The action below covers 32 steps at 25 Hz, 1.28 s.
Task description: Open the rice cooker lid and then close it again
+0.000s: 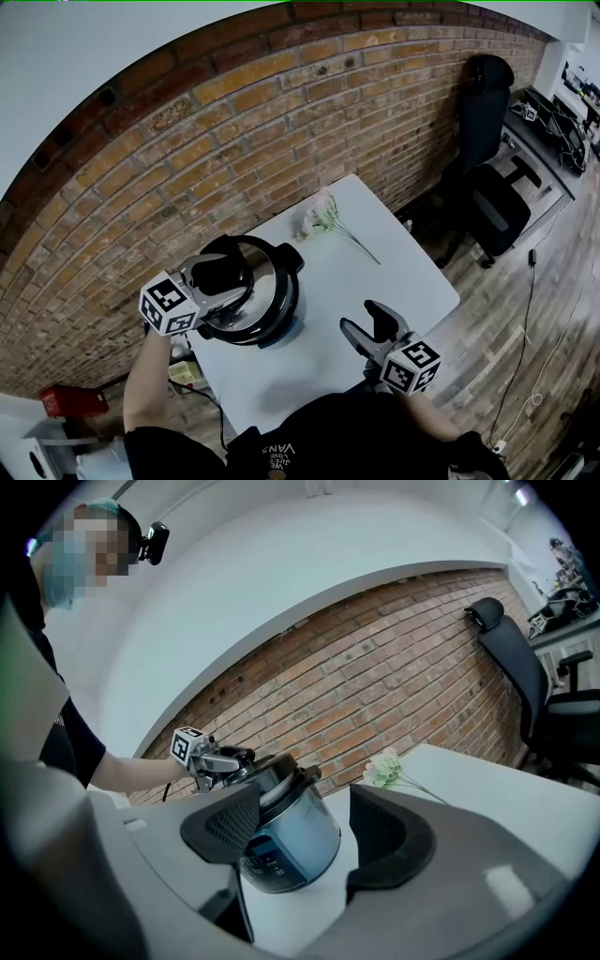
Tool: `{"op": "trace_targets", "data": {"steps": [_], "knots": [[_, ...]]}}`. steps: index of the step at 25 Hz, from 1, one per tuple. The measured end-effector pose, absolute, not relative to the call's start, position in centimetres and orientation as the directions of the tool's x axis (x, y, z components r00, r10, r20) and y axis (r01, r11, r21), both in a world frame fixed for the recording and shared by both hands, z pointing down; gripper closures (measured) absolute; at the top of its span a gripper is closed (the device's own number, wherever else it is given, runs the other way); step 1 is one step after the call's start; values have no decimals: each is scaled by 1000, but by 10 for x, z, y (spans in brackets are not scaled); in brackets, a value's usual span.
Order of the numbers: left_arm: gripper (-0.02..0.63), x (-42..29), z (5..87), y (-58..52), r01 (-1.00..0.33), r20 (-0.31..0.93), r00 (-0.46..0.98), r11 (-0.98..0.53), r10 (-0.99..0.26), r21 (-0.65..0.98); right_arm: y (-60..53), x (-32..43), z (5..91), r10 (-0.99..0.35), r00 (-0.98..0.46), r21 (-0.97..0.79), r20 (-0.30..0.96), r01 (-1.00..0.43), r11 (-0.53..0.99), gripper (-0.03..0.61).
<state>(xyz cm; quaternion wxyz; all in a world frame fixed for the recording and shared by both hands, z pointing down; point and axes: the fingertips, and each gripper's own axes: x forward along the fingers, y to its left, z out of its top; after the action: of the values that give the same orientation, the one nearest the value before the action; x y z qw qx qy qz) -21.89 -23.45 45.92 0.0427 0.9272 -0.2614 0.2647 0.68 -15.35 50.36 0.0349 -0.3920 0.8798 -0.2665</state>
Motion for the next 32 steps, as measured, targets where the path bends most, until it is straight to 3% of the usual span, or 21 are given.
{"op": "trace_targets", "data": {"steps": [13,19,27,32], "knots": [[334,-214,461,-228,-321,527,791,-944,-311,-74,-154,4,510,-704,-689,-494,169,-678,544,284],[334,-198,478,-217,-111,600,782,-986,-165,-126,-155,5,511,-710,-681,-489,180,-688,536,284],[334,-198,480,-219,-129,577,800,-986,-164,-102,-151,9,510,-725,-665,-489,179,-699,521,284],[331,-197,479,-221,-193,554,799,-973,-232,-129,-148,4,508,-716,-676,-486,174,-691,535,284]]}}
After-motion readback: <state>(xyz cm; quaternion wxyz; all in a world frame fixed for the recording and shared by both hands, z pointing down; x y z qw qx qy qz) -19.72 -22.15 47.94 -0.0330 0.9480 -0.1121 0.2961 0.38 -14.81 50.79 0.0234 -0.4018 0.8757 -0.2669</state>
